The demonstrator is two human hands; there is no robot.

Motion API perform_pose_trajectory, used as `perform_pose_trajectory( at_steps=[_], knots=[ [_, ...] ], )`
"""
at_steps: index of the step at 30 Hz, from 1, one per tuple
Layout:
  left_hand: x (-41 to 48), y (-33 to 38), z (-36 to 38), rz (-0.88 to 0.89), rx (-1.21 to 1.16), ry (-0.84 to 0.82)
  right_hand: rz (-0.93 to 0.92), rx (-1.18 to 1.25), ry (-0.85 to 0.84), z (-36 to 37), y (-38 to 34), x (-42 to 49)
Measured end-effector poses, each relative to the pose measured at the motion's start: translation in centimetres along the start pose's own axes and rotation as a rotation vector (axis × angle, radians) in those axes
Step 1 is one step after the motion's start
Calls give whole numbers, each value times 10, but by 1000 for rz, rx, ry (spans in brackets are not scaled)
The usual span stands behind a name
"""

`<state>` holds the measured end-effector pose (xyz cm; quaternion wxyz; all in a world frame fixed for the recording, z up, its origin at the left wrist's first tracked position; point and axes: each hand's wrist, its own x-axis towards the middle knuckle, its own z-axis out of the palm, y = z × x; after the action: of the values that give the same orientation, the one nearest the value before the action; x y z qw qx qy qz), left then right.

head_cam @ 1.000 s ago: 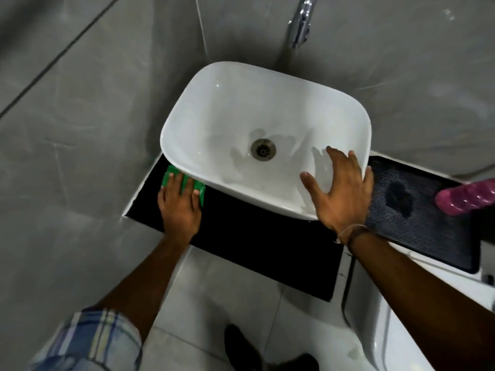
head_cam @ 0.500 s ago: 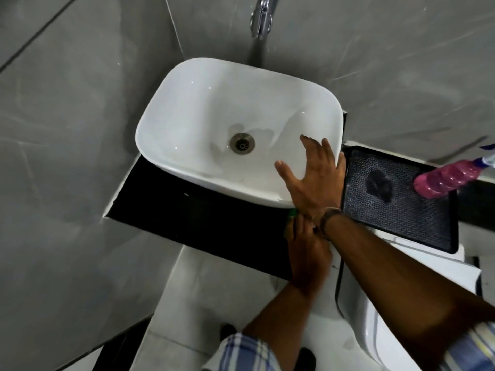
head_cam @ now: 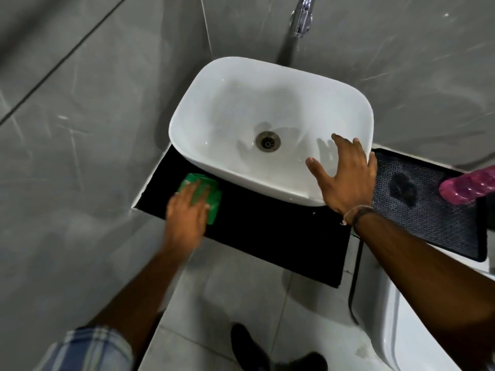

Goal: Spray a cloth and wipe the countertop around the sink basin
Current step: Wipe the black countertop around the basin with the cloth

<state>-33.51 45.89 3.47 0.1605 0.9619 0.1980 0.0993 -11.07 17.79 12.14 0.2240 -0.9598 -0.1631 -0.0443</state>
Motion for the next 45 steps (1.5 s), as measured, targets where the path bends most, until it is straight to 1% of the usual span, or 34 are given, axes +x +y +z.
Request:
perform_pose_trajectory(
  at_steps=[2, 4, 6, 8, 10, 15, 18, 20, 22, 24, 25, 27, 28, 29, 30, 31, 32, 33, 34, 36, 37, 38, 39, 40, 42, 44, 45],
  knots=[
    [7, -51, -17, -59, 42, 30, 1, -10, 8, 0, 1, 0],
    [3, -67, -18, -119, 58, 38, 6, -11, 11, 1, 1, -1],
    [-7, -46, -8, -213, 76, 97, 20, -11, 6, 2, 0, -2],
    [-23, -1, 6, -273, 34, 146, 26, -21, -1, 2, -2, -3],
    [-43, 54, 25, -218, -26, 123, 26, -24, 5, -1, -4, -3],
    [-76, 206, 75, 3, -125, -60, 22, -16, -9, -3, -2, -2],
    [-62, 264, 99, 87, -146, -88, 7, 0, 10, -1, 1, -1],
    [-46, 282, 113, 57, -134, -79, -1, 10, 14, 1, 1, -1],
    [-31, 289, 121, 46, -144, -141, -8, 10, 8, 2, 1, -1],
    [-21, 295, 118, 63, -156, -204, -18, 66, -22, -3, 4, -1],
    [-20, 297, 116, 63, -153, -227, -19, 140, -43, -6, 5, -1],
    [-15, 296, 106, 98, -162, -297, 17, 381, -35, -17, 12, -6],
    [-14, 291, 97, 139, -169, -336, 56, 498, 1, -23, 20, -15],
    [-11, 288, 81, 208, -197, -380, 106, 566, 58, -34, 31, -27],
    [-12, 279, 68, 261, -254, -426, 162, 580, 92, -36, 43, -45],
    [-13, 271, 52, 289, -322, -450, 219, 566, 115, -39, 57, -66],
    [-16, 265, 36, 313, -371, -423, 261, 545, 137, -42, 72, -89],
    [-17, 259, 19, 314, -405, -342, 277, 519, 161, -41, 85, -114],
    [-14, 258, 2, 306, -432, -220, 274, 480, 196, -38, 94, -137],
    [6, 266, -20, 281, -450, 2, 224, 368, 214, -23, 94, -166],
    [23, 278, -24, 274, -430, 66, 191, 287, 174, -15, 89, -173],
    [43, 290, -25, 272, -389, 92, 150, 204, 103, -6, 80, -175],
    [61, 302, -21, 274, -347, 67, 121, 149, 24, 3, 69, -173],
    [77, 312, -16, 272, -306, 3, 99, 118, -41, 10, 59, -169],
    [97, 325, 4, 246, -226, -138, 54, 76, -104, 24, 46, -157],
    [104, 329, 26, 225, -185, -205, 41, 64, -158, 37, 42, -146],
    [104, 327, 33, 230, -184, -209, 42, 53, -193, 40, 41, -141]
  ],
)
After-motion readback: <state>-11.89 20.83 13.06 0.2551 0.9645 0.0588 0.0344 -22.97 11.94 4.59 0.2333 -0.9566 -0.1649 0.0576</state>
